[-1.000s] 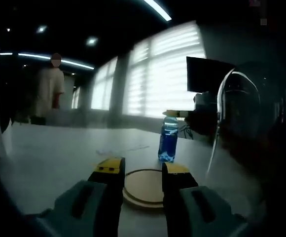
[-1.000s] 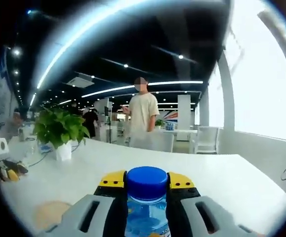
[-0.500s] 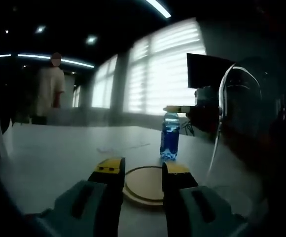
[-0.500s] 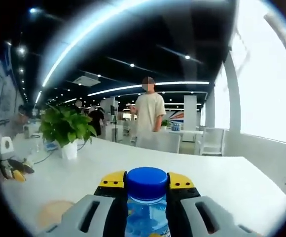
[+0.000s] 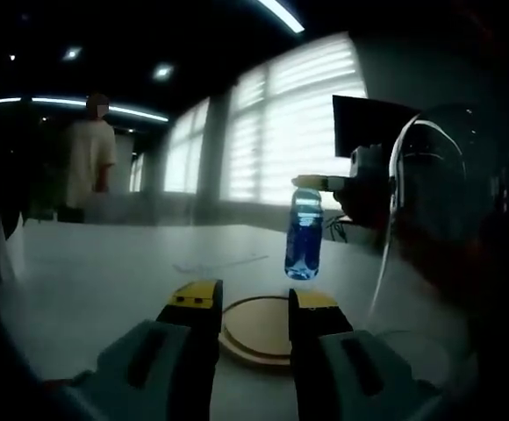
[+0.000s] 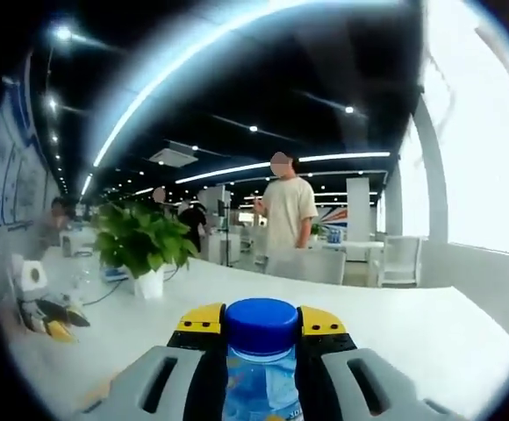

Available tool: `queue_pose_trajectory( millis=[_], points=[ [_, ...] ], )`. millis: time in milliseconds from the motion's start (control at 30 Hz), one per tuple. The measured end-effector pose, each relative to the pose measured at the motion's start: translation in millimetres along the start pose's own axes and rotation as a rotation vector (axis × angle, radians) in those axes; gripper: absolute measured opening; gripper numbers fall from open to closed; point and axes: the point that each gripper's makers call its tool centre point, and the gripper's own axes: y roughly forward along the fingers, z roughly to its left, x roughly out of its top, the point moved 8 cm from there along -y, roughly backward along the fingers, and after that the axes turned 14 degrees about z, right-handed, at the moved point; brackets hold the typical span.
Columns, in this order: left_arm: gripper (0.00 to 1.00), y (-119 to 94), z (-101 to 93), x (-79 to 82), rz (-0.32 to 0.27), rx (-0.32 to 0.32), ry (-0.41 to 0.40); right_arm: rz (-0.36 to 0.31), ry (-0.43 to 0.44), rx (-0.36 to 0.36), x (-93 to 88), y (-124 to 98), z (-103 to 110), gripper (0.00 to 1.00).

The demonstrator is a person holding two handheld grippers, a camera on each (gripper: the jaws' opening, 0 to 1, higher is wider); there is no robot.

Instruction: Open the cover put in the Mizone put the cover back on

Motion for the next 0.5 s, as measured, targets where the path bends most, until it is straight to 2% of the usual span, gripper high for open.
queue_pose_trajectory(
  millis=[500],
  points=[
    [0.22,-0.8,0.9,-0.4,0.004,0.002,0.0,-0.052,-0.045,0.135,21.9,4.6,41.4,0.22]
  ],
)
